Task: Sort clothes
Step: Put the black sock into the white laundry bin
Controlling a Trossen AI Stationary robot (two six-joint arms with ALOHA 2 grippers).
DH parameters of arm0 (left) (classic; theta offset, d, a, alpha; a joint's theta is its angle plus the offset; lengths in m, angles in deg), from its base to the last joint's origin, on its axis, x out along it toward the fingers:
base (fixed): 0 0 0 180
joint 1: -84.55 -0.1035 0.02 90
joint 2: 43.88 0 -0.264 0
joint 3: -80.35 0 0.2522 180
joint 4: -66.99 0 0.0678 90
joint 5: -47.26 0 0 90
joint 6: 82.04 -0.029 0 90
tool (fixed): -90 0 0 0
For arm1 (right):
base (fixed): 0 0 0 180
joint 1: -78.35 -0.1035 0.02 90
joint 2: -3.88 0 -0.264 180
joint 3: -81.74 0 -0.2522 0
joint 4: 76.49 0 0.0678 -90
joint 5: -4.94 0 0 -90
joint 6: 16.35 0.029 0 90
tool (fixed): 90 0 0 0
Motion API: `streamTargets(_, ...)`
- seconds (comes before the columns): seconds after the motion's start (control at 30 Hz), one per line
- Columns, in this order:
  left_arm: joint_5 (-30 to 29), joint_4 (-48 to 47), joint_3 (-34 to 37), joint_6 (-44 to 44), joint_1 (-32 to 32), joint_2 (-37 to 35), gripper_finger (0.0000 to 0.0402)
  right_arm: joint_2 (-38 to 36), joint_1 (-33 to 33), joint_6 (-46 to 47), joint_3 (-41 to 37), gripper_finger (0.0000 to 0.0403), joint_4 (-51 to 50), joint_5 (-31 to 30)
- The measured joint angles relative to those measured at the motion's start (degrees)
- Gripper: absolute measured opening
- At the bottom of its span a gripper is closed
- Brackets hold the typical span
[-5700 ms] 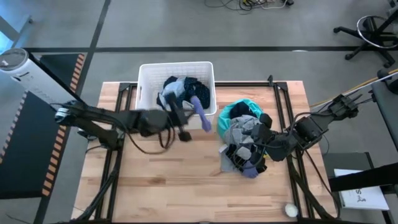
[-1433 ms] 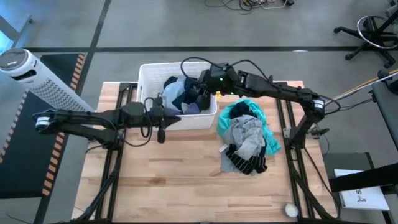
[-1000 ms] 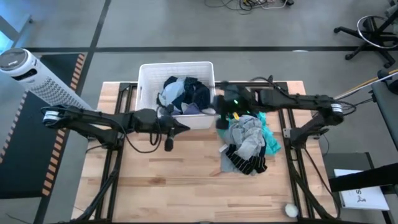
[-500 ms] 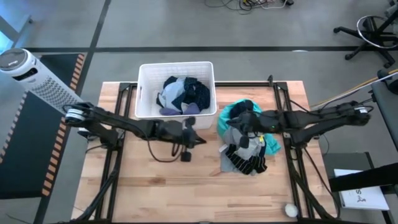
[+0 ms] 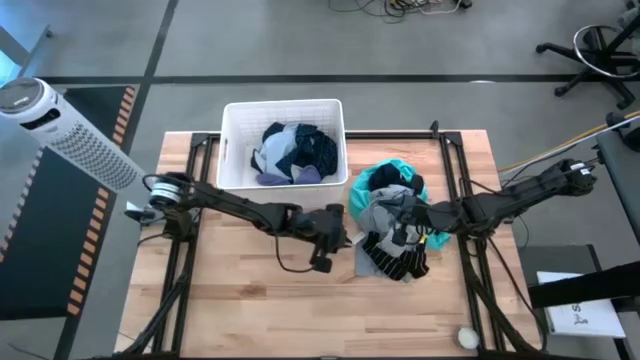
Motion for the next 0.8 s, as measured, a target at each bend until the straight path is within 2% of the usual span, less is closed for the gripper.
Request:
streamTargets(0.4, -0.2, 0.5, -7.8, 7.3, -0.6, 9.2, 0.0201, -5.8, -3.2, 1.9, -6.2, 0.0000, 2.1, 0.1)
streamTargets(0.5, -0.2, 2.3, -8.8, 9.6, -1.1, 10.6, 0.0232, -6.4, -4.4, 1.4, -7.7, 0.0000, 5.2, 0.1)
streamTargets(0.67, -0.2, 6.9, -8.9, 12.8, -2.0, 11.7, 0.0255, -6.7, -5.6, -0.6, -10.4, 0.0000, 10.2, 0.1)
streamTargets(0.8, 0.2, 9.6, -8.2, 14.2, -2.2, 11.7, 0.0243, -6.7, -5.6, -1.4, -10.5, 0.0000, 11.3, 0.0)
